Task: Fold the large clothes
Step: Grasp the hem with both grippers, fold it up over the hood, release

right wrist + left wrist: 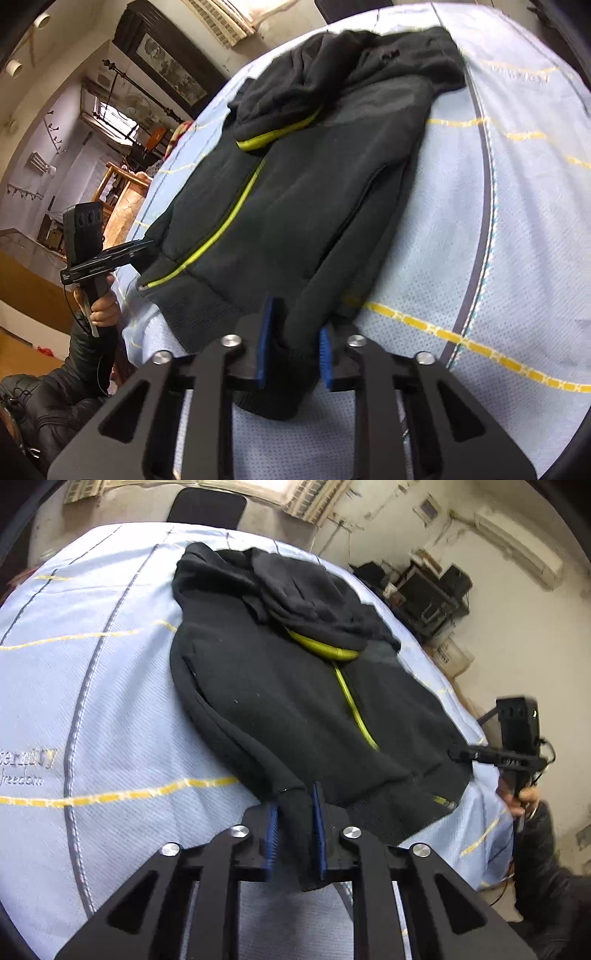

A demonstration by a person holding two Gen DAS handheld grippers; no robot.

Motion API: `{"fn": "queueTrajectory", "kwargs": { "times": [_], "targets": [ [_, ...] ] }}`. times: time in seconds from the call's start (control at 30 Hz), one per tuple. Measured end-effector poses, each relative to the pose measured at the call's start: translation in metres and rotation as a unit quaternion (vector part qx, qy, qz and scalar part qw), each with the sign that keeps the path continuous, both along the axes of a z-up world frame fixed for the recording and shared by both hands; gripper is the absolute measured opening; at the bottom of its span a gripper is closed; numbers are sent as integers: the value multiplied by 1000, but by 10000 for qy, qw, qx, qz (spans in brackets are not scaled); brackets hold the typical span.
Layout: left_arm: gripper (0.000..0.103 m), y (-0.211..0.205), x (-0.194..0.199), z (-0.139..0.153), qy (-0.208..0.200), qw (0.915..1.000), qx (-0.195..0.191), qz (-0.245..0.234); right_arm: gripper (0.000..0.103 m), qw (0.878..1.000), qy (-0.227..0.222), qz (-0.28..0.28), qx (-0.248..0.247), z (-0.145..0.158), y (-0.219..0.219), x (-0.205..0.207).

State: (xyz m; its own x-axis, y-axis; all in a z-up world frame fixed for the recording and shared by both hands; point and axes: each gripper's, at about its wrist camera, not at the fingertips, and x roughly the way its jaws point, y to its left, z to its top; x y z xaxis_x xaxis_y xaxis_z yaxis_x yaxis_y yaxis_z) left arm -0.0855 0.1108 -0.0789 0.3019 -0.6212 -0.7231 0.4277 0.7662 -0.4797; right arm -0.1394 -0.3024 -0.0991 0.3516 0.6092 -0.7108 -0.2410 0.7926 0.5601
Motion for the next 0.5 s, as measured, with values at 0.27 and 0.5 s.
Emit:
{"fn": "queueTrajectory", "kwargs": {
  "times": [0.27,0.5],
  "targets": [
    [14,2,3,64,-899,9955,-240,192,14,9967,-378,-163,693,30,-16,4],
    [14,-10,48,110,-1233,9897,-236,687,13,9893,-870,-441,1084,75,-25,30]
  ]
}}
